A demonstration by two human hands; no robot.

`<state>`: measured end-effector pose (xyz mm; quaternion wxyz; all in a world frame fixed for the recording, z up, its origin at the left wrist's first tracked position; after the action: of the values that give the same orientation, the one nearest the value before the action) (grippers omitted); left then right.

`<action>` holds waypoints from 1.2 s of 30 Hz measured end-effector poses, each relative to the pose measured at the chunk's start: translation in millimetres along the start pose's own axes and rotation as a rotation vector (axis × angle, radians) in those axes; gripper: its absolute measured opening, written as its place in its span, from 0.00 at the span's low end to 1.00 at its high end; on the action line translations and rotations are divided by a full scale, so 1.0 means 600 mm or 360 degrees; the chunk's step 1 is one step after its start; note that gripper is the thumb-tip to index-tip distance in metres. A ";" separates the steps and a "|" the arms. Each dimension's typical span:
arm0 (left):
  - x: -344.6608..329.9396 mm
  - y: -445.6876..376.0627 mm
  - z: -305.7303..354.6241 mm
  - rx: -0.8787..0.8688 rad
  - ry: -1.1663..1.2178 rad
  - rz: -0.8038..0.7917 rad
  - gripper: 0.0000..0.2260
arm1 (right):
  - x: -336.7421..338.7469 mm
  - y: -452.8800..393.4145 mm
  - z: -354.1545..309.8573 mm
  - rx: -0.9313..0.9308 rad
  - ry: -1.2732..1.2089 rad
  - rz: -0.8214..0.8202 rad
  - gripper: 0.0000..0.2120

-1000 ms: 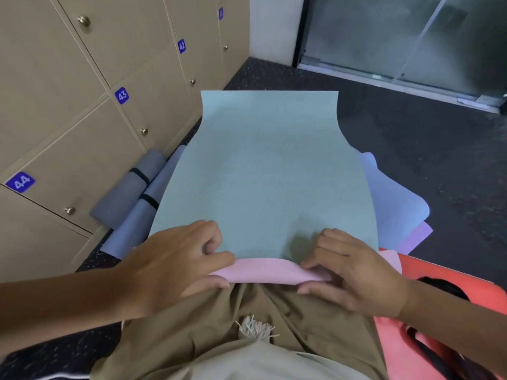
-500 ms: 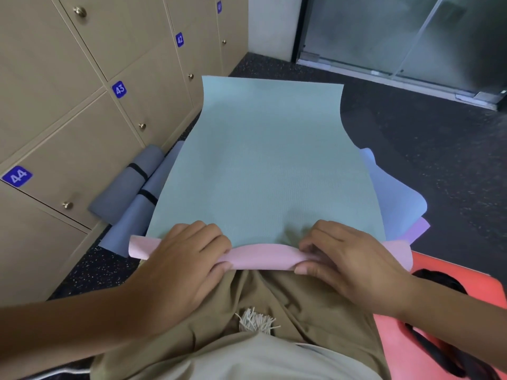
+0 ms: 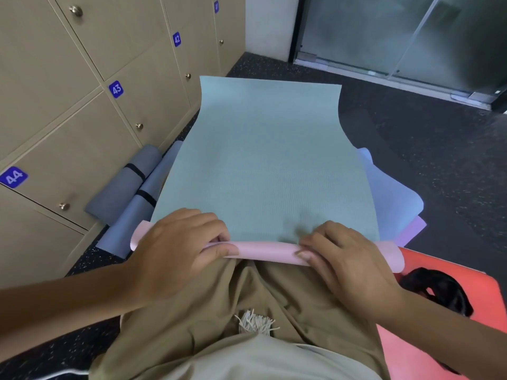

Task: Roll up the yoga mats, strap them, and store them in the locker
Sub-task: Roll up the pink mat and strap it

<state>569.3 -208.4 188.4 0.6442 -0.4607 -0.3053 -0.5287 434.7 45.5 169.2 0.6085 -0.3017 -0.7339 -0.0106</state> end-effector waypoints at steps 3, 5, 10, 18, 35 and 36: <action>0.001 -0.009 -0.009 0.0150 0.0118 -0.0073 0.16 | 0.005 -0.016 0.012 0.0028 0.0026 -0.0005 0.18; 0.006 -0.017 -0.013 0.0240 0.0228 -0.0170 0.14 | 0.004 -0.022 0.019 0.0020 -0.0005 -0.0030 0.17; 0.016 -0.056 -0.025 0.0441 0.0437 -0.0227 0.10 | 0.004 -0.043 0.033 -0.0138 -0.0178 -0.0045 0.22; 0.005 -0.070 -0.049 0.0534 0.0593 -0.0231 0.14 | -0.011 -0.085 0.072 -0.0311 -0.0374 -0.0206 0.18; -0.021 -0.113 -0.098 -0.0075 0.0500 -0.0412 0.20 | -0.032 -0.120 0.115 -0.0222 -0.0700 -0.0198 0.17; -0.022 -0.118 -0.102 -0.0054 0.0496 -0.0422 0.18 | -0.029 -0.120 0.115 -0.0134 -0.0677 -0.0174 0.18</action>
<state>492.1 -260.5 172.2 0.6005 -0.3400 -0.2510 -0.6789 342.1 5.8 160.8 0.4254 -0.2819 -0.8599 -0.0102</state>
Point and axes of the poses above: each hand's wrist, its own y-axis away from the middle knuckle, its own x-axis out of the back of the hand, z = x × y, the point moved 2 cm from there along -y, towards the middle knuckle, and after that the axes turned 1 degree about y, right-handed, at the moved point
